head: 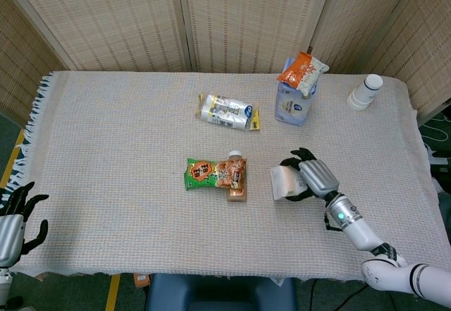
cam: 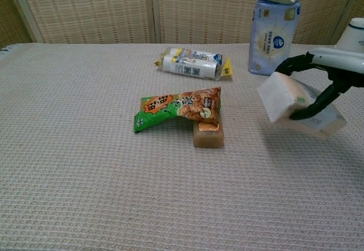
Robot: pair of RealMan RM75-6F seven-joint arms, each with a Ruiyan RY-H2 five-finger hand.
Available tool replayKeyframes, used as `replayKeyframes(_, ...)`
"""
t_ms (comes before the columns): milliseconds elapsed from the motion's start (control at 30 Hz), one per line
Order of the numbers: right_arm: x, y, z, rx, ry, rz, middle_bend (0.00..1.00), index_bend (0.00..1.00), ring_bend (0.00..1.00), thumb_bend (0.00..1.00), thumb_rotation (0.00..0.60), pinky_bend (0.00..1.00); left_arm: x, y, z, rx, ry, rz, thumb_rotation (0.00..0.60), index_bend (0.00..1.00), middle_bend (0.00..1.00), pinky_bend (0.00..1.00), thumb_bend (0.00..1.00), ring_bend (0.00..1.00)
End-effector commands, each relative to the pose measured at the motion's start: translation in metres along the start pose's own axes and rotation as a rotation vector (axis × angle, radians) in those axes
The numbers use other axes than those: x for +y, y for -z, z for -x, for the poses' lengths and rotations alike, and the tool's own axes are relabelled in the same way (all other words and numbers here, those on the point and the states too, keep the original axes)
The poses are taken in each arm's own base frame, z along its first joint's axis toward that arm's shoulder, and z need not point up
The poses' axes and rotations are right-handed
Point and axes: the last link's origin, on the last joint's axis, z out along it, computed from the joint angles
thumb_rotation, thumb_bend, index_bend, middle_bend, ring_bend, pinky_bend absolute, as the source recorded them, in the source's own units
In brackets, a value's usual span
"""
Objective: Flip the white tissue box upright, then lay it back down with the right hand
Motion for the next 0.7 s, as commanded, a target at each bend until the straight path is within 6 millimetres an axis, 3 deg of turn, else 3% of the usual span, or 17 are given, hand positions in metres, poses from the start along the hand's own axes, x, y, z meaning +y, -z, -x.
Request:
replayKeyframes(33, 0.038, 0.034, -0.016, 0.108, -0.738, -0.145, 0.41, 0.45, 0.27, 0.06, 0.6, 0.0, 0.0, 0.0, 0.001, -0.001, -0.002, 0.001, 0.6, 0.26, 0.0, 0.24, 0.48, 0.0)
replayKeyframes(133, 0.065, 0.036, -0.009, 0.104, -0.866, -0.14, 0.41, 0.45, 0.28, 0.06, 0.6, 0.0, 0.0, -0.001, 0.001, -0.002, -0.003, -0.003, 0.6, 0.26, 0.0, 0.24, 0.48, 0.0)
replayKeyframes(267, 0.084, 0.032, 0.002, 0.098, -0.93, -0.134, 0.41, 0.45, 0.28, 0.06, 0.6, 0.0, -0.001, -0.001, 0.002, -0.004, -0.006, -0.005, 0.6, 0.26, 0.0, 0.24, 0.48, 0.0)
replayKeyframes(700, 0.099, 0.018, 0.017, 0.142, -0.794, -0.161, 0.42, 0.45, 0.28, 0.11, 0.6, 0.0, -0.004, -0.004, 0.007, -0.026, -0.02, -0.021, 0.6, 0.26, 0.0, 0.24, 0.48, 0.0)
